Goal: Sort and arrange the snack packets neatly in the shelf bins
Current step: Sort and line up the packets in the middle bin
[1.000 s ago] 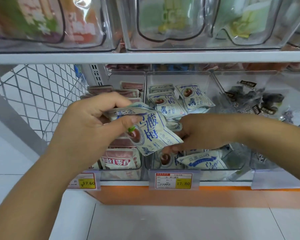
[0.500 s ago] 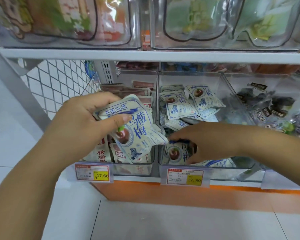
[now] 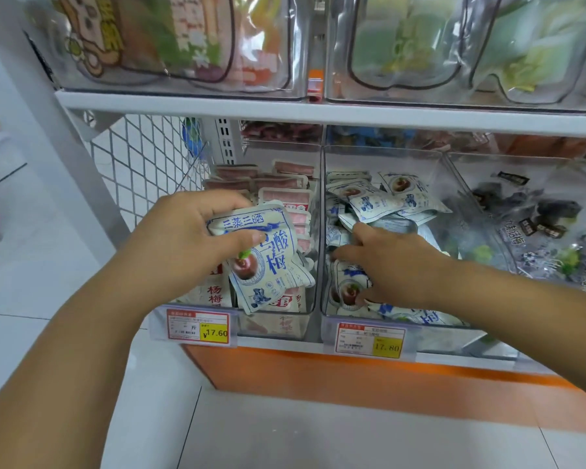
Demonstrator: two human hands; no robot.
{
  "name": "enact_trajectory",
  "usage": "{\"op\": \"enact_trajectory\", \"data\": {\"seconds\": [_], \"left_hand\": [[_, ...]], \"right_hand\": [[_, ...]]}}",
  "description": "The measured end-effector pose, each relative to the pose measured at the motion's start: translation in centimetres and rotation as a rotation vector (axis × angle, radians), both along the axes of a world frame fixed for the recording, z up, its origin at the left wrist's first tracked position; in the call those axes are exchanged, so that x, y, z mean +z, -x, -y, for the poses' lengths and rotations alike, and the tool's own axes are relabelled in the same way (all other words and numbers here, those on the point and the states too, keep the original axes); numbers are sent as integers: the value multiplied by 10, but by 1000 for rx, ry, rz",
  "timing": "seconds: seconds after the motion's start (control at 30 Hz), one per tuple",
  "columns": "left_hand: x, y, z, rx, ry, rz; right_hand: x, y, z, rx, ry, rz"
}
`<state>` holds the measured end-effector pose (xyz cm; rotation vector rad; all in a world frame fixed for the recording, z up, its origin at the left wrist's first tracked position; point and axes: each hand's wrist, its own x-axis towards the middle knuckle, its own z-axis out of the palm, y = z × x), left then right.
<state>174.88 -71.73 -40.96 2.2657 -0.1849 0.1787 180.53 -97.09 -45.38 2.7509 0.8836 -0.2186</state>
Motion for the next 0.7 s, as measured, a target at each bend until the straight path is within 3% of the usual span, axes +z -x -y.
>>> {"op": "enact_trajectory", "data": {"seconds": [0.23, 0.4, 0.5, 0.63, 0.7], "left_hand": [[-1, 2, -1, -4, -20, 11], [-1, 1, 1, -4, -55, 9], [-1, 1, 2, 0, -64, 6], [-1, 0, 3, 5, -65, 2], [-1, 0, 4, 8, -62, 3]], "right_hand": [[3, 3, 12, -8, -131, -270], [-1, 10, 15, 29, -189, -252], [-3, 9, 7, 62, -128, -315], [-12, -3, 3, 55, 18, -214], [-13, -7, 3, -16, 13, -312]]}}
